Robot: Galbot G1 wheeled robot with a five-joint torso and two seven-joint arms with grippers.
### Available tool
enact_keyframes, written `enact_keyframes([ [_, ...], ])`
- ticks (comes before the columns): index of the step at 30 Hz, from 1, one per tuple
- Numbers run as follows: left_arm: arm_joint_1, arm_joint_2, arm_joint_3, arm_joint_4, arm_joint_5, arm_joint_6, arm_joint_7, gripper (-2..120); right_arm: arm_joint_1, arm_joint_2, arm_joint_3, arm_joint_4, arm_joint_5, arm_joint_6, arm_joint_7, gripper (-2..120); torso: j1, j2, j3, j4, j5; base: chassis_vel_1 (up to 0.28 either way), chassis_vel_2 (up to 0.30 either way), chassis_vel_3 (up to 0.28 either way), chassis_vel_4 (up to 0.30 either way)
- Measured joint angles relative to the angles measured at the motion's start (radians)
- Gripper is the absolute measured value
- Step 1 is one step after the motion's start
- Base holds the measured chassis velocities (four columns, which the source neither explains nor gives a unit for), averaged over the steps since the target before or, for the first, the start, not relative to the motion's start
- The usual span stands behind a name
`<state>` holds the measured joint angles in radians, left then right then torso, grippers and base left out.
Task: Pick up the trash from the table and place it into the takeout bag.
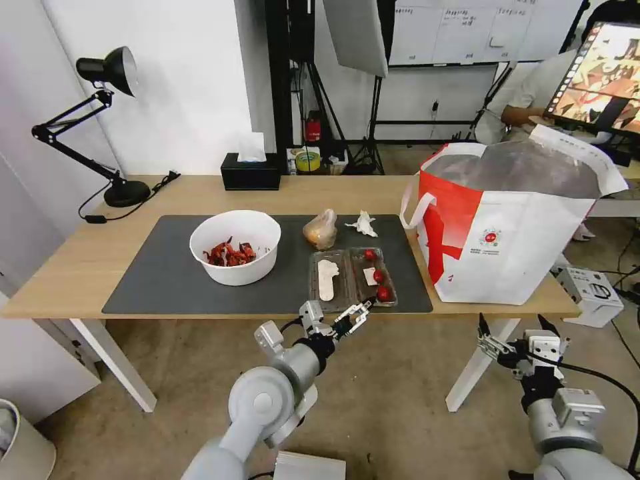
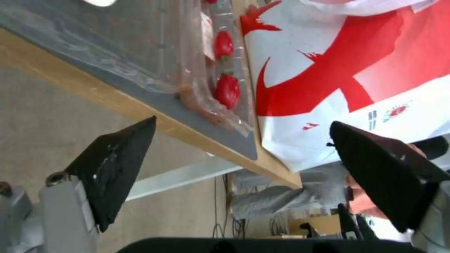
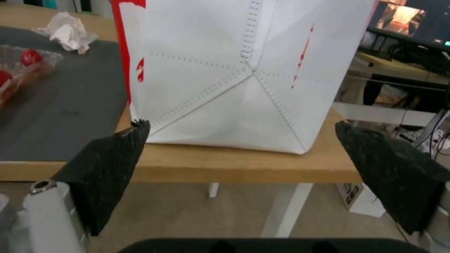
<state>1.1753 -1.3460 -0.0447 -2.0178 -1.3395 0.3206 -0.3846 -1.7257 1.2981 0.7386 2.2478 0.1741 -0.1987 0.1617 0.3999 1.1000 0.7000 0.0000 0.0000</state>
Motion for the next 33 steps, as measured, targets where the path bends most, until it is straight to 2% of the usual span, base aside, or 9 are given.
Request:
enact_keyframes([
  [20, -0.021, -0.018, -0.038, 0.068, 0.026, -0.036, 0.048, 100, 0.015, 0.003, -0.017, -0.043, -0.011, 0.016, 0.004, 100, 0.000, 0.000, 0.000, -0.0003, -0.0002, 0.000, 0.000, 0.000, 0.000],
  [33, -0.016, -0.007, -0.067, 0.054, 0.032, -0.054, 0.053, 100, 0.017, 0.011, -0.027, -0.051, -0.015, 0.022, 0.004, 100, 0.000, 0.000, 0.000, 0.0000, -0.0001, 0.000, 0.000, 0.000, 0.000],
])
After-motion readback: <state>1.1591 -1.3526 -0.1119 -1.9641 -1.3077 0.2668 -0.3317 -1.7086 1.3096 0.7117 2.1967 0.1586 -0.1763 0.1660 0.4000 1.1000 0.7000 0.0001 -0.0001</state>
